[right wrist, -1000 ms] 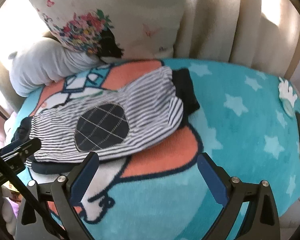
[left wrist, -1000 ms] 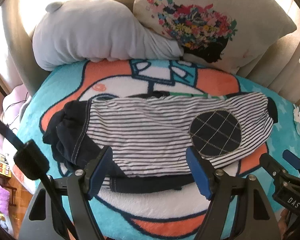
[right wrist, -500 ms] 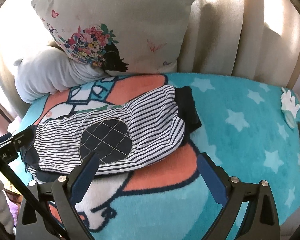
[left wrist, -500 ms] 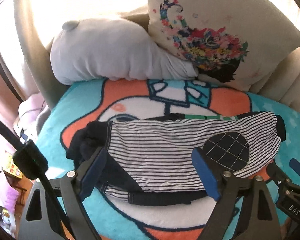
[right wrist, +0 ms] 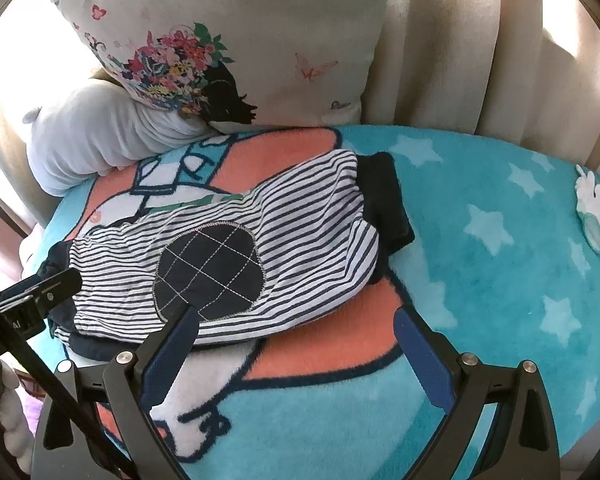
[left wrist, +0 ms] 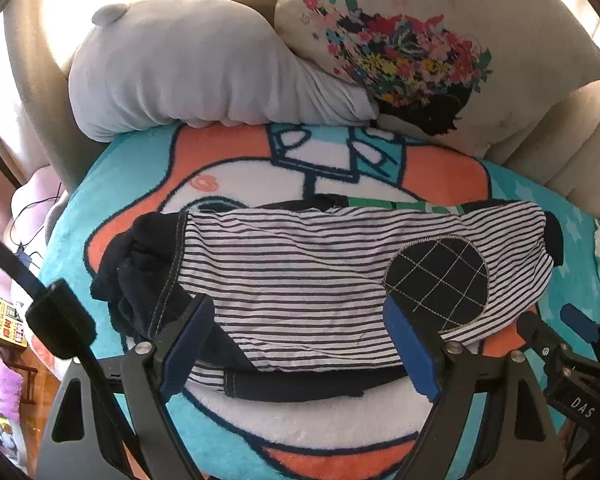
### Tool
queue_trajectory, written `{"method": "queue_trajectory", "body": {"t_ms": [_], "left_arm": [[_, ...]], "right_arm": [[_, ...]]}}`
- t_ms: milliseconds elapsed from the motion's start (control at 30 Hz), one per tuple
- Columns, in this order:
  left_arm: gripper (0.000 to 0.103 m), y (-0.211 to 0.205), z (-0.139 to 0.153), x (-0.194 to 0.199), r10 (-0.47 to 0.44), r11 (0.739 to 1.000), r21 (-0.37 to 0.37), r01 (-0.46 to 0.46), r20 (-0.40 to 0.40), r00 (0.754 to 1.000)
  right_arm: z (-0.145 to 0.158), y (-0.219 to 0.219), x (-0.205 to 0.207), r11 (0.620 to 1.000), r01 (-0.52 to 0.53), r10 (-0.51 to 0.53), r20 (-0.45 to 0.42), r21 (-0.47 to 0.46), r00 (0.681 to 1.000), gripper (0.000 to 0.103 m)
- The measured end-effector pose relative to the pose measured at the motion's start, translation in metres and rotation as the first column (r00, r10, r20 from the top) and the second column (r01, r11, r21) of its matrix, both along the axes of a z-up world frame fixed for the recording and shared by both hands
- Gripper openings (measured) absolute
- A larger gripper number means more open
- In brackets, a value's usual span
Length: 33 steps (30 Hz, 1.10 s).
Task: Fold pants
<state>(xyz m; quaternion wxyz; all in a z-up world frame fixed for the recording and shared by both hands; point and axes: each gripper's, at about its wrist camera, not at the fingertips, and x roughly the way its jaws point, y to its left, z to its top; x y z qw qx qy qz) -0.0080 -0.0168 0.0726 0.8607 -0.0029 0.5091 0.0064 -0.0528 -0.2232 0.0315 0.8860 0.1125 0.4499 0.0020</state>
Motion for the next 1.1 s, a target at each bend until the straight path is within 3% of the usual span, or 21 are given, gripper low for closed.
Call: {"method": "queue_trajectory", "body": {"t_ms": [200,533,700,1100], "left_arm": [[0.086,0.009,-0.006,0.006,0.0,1.0,-0.021,0.0,-0.027,1.0],[0.086,0.072,0.003,0.009,0.124,0.984,-0.122,-0.128,-0.04,0.991],[0.086,0.084,0.003,0.002,0.14,0.988,-0.065,-0.142,-0.035,0.989],[0.086,0.085,-0.007,-0.007,0.129,0.989,-0.057,-0.134,-0.075,0.989]], "right_arm": [[0.0,-0.007,0.005,1.0,0.013,-0.013,-0.004,-0.004,1.0,0.1],[-0.011,-0.036,-0.001,0.996,0.085,-0.083,-0.047,0.042,0.995,0.1],[-0.018,-0.041,-0.001,0.992,0.107,-0.102,-0.074,0.072,0.992,0.1],[-0.024,-0.021,0.004,0.995,0.072,-0.065,-0.087,0.07,0.994,0.1]]}}
